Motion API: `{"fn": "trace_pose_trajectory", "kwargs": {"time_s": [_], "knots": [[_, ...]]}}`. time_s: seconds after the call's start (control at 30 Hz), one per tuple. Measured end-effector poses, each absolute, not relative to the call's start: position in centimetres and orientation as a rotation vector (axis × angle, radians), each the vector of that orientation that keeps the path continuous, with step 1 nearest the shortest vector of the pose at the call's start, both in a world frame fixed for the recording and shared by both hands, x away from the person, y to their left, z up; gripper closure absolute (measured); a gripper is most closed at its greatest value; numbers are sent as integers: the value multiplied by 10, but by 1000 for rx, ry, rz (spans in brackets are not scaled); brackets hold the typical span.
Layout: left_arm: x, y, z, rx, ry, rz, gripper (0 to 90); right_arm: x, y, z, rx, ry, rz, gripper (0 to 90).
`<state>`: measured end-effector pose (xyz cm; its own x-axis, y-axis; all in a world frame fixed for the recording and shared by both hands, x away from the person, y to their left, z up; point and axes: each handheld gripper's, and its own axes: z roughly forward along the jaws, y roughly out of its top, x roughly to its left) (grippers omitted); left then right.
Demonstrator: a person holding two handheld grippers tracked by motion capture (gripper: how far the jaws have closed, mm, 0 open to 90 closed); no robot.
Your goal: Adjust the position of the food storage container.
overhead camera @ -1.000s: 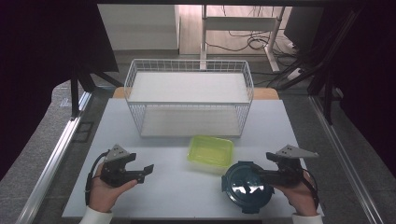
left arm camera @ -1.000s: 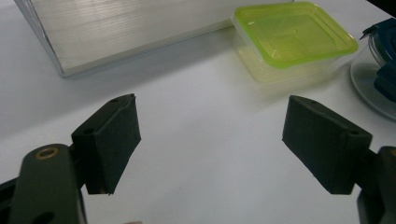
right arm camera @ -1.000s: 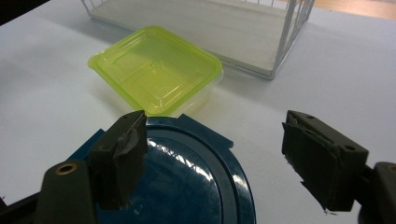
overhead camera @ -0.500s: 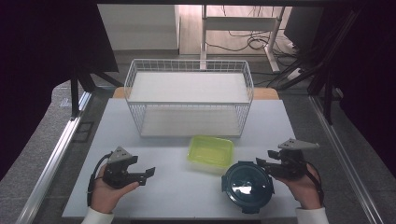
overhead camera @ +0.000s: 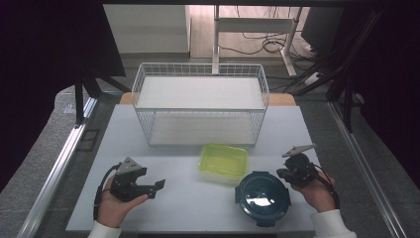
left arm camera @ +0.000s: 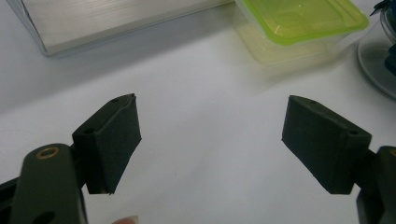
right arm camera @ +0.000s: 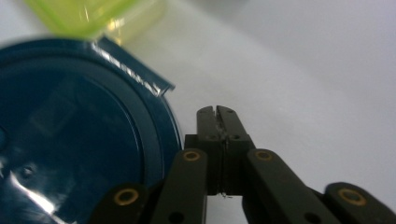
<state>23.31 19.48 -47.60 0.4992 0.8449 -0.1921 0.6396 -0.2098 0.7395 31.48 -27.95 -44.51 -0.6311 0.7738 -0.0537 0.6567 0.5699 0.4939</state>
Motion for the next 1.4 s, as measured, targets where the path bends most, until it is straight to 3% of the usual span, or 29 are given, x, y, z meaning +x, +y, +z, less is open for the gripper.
{"fn": "trace_pose_trajectory", "kwargs": {"time_s": [0.67, 1.03, 1.4], "knots": [[235, 191, -484, 1977, 1222, 306, 190, 301, -252, -453, 1049, 2617, 520, 890], [235, 190, -486, 1988, 1215, 300, 190, 279, -286, -454, 1284, 2508, 497, 889], [236, 188, -487, 1992, 1213, 298, 190, 260, -286, -463, 1320, 2550, 487, 889]]}}
